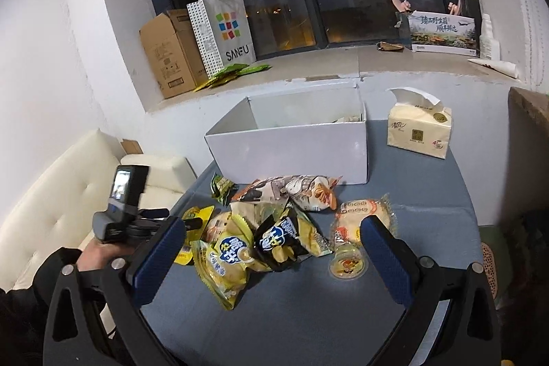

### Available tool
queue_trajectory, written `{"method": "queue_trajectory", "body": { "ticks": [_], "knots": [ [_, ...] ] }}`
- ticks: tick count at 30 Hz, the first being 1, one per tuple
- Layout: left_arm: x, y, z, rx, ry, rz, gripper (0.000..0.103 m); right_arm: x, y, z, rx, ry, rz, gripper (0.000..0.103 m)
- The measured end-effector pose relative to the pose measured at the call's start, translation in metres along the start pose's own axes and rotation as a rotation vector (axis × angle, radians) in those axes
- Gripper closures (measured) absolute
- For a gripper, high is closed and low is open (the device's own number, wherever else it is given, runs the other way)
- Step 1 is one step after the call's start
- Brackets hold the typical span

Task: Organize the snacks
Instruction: 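Grasp the yellow bean snack bag with the left tool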

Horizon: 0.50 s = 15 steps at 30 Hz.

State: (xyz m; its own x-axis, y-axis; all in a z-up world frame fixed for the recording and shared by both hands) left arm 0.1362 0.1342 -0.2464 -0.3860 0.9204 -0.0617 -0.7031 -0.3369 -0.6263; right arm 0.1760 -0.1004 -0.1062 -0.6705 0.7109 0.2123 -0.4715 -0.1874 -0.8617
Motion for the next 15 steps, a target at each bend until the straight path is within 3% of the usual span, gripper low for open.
{"method": "queue_trajectory", "body": {
  "ticks": [3, 5, 6, 7, 13, 15],
  "knots": [
    [-0.003, 0.005, -0.006, 0.01, -0.031, -0.028, 0.0, 0.002, 0.004, -0.003, 0.013, 0.003, 0.009, 0.0],
    [-0.005, 0.006, -0.006, -0.006, -0.016, -0.032, 0.007, 0.004, 0.006, -0.005, 0.019, 0.001, 0.011, 0.0],
    [-0.006, 0.006, -0.004, -0.023, -0.024, -0.051, 0.022, 0.005, 0.007, -0.006, 0.023, -0.001, 0.012, 0.0],
    [-0.005, 0.005, -0.002, -0.031, -0.029, -0.061, 0.044, 0.006, 0.008, -0.007, 0.026, -0.002, 0.016, 0.0],
    [-0.004, 0.0, 0.022, -0.075, 0.095, -0.008, 0.075, 0.012, 0.016, -0.012, 0.049, -0.002, 0.036, 0.0],
    [-0.006, 0.001, 0.037, -0.104, 0.137, 0.004, 0.075, 0.014, 0.019, -0.015, 0.064, -0.005, 0.046, 0.0]
  ]
}}
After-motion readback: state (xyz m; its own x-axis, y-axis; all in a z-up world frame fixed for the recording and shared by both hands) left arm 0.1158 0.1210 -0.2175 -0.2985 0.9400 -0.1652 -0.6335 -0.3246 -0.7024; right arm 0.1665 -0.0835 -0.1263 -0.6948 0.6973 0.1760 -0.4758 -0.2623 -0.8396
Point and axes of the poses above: each gripper's, at about its wrist camera, not at the fingertips, and z roughly against the way its jaws point, x to its left, y to its underside, the point moved 9 cm from there along -z, roughly the way its jaws point, and after that the axes turned 6 degrees about -x, right-handed, at the moved point
